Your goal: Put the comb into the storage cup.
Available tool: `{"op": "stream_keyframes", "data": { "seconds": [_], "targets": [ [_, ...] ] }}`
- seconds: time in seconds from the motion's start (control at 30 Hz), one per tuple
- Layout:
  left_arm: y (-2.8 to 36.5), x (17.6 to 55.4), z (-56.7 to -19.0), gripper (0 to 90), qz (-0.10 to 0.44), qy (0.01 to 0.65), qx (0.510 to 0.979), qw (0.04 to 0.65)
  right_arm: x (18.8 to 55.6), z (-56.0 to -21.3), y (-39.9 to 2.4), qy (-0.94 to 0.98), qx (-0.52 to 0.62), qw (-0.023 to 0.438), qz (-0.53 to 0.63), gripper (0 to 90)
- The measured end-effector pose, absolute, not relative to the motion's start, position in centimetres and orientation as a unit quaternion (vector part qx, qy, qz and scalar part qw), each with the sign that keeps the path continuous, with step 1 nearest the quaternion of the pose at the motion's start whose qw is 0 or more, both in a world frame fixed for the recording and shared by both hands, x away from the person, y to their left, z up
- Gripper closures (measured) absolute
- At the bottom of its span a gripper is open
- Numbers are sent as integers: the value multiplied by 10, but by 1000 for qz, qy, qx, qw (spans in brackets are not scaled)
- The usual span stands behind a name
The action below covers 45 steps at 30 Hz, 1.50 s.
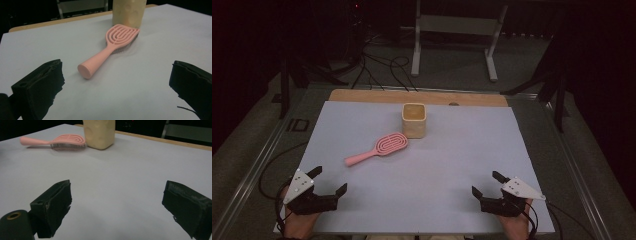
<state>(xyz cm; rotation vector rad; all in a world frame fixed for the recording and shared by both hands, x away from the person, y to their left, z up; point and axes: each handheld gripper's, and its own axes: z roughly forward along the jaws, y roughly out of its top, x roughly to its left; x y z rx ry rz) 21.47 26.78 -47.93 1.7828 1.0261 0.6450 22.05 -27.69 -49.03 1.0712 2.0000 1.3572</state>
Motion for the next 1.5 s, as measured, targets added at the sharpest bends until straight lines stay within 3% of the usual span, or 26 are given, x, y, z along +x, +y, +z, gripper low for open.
{"op": "stream_keyframes", "data": {
  "seconds": [0.6,1.5],
  "targets": [
    [263,215,-465,1,277,410,729,473,221,-495,-271,730,389,253,501,85],
    [246,270,-440,1,271,400,748,455,217,-493,-275,724,388,279,497,85]
  ]
}}
